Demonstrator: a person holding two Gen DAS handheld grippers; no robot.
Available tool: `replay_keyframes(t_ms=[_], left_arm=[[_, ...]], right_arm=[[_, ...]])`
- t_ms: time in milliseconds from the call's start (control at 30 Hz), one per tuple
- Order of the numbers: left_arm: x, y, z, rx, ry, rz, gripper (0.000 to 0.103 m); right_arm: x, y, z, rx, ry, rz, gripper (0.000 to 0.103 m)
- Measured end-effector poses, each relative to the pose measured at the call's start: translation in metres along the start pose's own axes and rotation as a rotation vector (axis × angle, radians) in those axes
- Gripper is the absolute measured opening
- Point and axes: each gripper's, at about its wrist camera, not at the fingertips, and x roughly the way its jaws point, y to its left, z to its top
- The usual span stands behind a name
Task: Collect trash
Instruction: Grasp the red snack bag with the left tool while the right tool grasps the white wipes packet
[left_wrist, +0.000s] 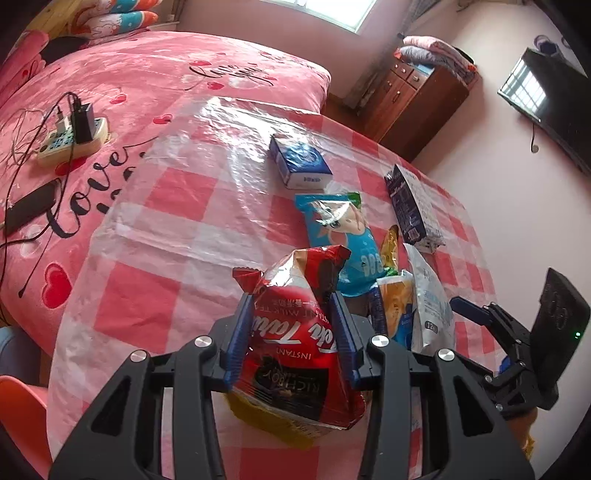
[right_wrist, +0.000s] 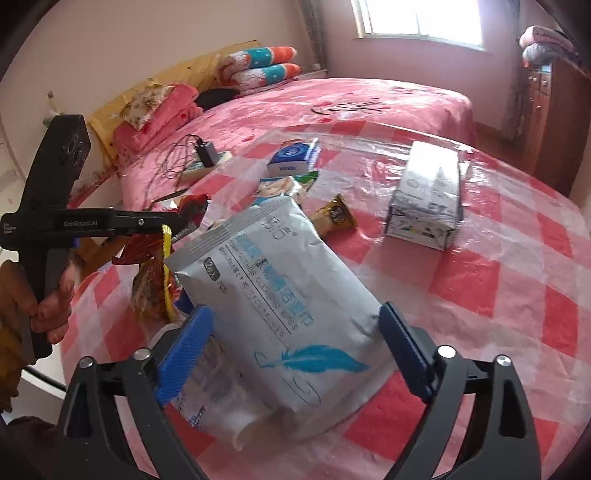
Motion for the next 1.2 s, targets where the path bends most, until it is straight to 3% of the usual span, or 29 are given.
replay_keyframes(t_ms=[200,433,700,767,900,1000,1067,1133,1200], left_arm=[[-0.012,0.015,0.0,-0.035,-0.025,-0.019,0.044],[-0.025,0.026,-0.016,-0.038,-0.027,-0.031,0.044],[-0.036,0.037,-0.048,0.007,-0.019,0.009,0.044],[-0.039,0.038,-0.054,0.012,-0.022,0.007,0.044],[-0.045,0.043,-0.065,0.007,-0.03,-0.009,0.044],[-0.049,0.042,-0.07,0.019,-0.034,-0.013,0.044],[-0.051,0.044,-0.073,0.018,-0.038,-0.017,0.044],[-0.054,0.047,-0.075,0.015,-0.041,-0.019,0.044],[-0.055,0.048,-0.078,0.017,-0.043,-0.022,0.044]], right_arm=[[0.002,0.01,-0.004,-0.038,0.0,-0.001,0.099],[0.007,0.019,-0.008,-0.06,-0.006,-0.084,0.096],[-0.006,0.027,-0.01,-0.031,-0.042,-0.088,0.068],[-0.012,0.029,-0.01,-0.012,-0.053,-0.077,0.054],[-0.015,0.036,-0.011,-0.022,-0.052,-0.108,0.052],[-0.016,0.032,-0.009,0.004,-0.049,-0.089,0.055],[-0.017,0.027,-0.005,0.026,-0.041,-0.101,0.082],[-0.019,0.025,0.0,-0.002,-0.045,-0.13,0.091],[-0.014,0.019,0.007,-0.015,-0.016,-0.094,0.094]])
